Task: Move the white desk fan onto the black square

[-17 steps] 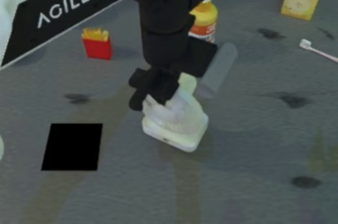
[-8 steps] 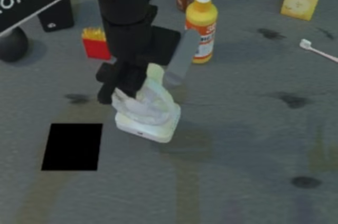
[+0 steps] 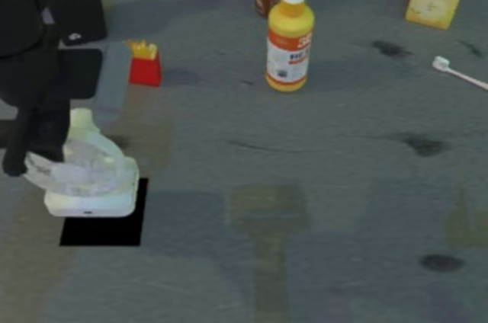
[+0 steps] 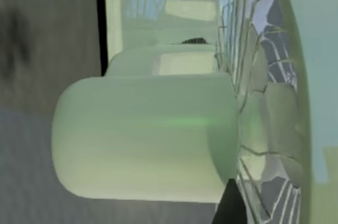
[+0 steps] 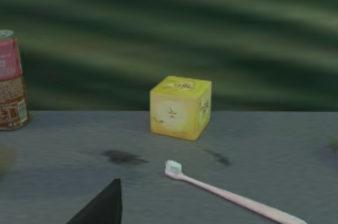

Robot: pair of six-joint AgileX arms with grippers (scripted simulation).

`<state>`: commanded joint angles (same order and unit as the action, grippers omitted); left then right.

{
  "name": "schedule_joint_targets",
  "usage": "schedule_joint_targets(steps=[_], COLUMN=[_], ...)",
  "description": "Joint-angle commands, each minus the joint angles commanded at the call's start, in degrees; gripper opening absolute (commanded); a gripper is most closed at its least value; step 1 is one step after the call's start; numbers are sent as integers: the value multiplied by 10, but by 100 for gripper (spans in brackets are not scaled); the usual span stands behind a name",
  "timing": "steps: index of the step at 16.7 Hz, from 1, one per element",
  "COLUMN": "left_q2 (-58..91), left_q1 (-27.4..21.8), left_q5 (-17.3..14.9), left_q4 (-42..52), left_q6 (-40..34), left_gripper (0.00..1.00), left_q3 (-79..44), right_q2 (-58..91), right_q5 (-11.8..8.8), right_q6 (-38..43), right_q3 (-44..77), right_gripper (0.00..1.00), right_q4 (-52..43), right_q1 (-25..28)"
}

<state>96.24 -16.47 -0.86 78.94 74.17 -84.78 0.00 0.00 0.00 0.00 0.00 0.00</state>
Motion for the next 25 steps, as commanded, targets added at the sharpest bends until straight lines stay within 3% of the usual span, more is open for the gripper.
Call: schedule_joint_targets(steps=[16, 25], left_q2=[0, 0], left_q1=[10, 10], left_q5=[-1, -1], left_q4=[-80, -80], left_q6=[1, 1], left_gripper=[0, 68], left_q3=[78, 78], right_q2=[0, 0], right_q5=[0, 0], right_q6=[0, 0], right_q3=[0, 0], right_gripper=[100, 100], right_q4=[0, 0], right_q1=[0, 0])
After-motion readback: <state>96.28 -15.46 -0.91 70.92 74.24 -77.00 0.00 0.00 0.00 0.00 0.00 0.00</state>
